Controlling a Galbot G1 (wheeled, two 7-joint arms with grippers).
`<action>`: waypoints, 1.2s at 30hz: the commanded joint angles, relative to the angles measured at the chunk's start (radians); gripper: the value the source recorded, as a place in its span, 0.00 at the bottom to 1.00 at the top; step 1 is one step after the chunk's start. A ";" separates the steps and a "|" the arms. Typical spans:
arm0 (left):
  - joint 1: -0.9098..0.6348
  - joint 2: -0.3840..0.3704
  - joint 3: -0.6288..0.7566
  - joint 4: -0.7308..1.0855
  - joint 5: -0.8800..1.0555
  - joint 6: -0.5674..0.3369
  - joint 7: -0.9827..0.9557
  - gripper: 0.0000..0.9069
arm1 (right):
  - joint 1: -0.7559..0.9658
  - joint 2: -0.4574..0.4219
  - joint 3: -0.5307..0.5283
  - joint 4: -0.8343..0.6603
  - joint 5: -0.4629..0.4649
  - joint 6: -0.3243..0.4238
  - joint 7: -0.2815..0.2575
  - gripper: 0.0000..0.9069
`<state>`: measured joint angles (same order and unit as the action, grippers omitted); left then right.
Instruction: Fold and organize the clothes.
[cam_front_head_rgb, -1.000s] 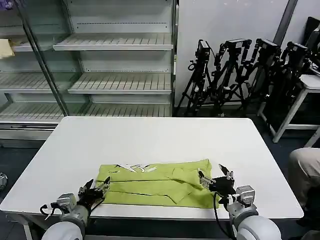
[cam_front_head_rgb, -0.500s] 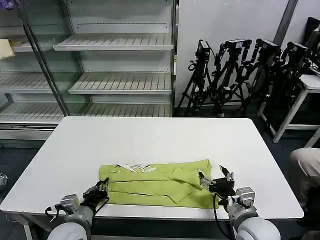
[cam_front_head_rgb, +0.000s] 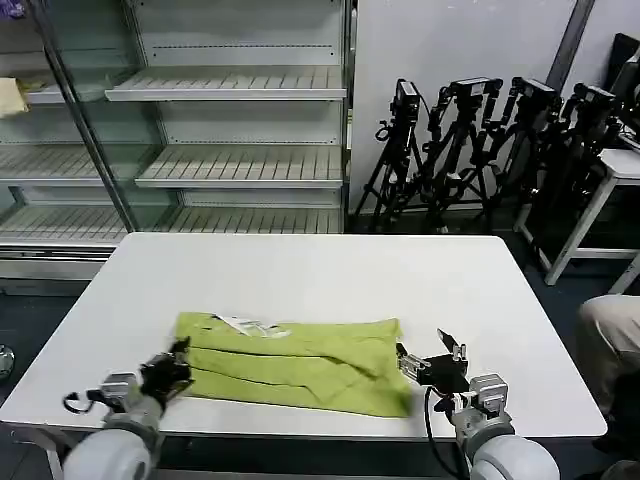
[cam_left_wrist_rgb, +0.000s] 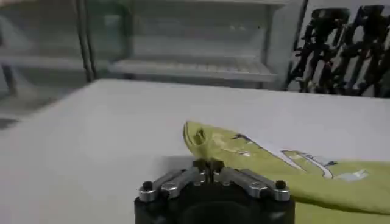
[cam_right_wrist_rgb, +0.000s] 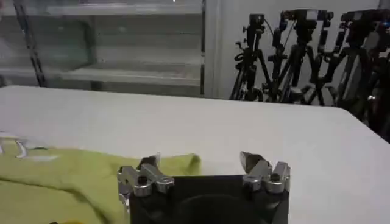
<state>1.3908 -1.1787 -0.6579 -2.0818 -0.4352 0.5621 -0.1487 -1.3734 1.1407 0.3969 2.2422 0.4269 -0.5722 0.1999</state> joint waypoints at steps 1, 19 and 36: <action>-0.002 0.238 -0.367 0.101 0.325 -0.035 0.246 0.01 | 0.003 0.000 -0.002 0.002 -0.003 0.002 0.001 1.00; 0.018 0.152 -0.068 -0.173 0.169 0.014 0.242 0.01 | 0.005 0.008 -0.006 -0.006 -0.026 0.003 -0.002 1.00; -0.088 0.006 0.309 -0.118 0.244 0.015 0.146 0.01 | -0.011 0.010 0.017 -0.010 -0.053 0.014 -0.009 1.00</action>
<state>1.3543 -1.1169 -0.5347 -2.2108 -0.2139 0.5705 0.0278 -1.3801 1.1504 0.4065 2.2357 0.3794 -0.5596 0.1913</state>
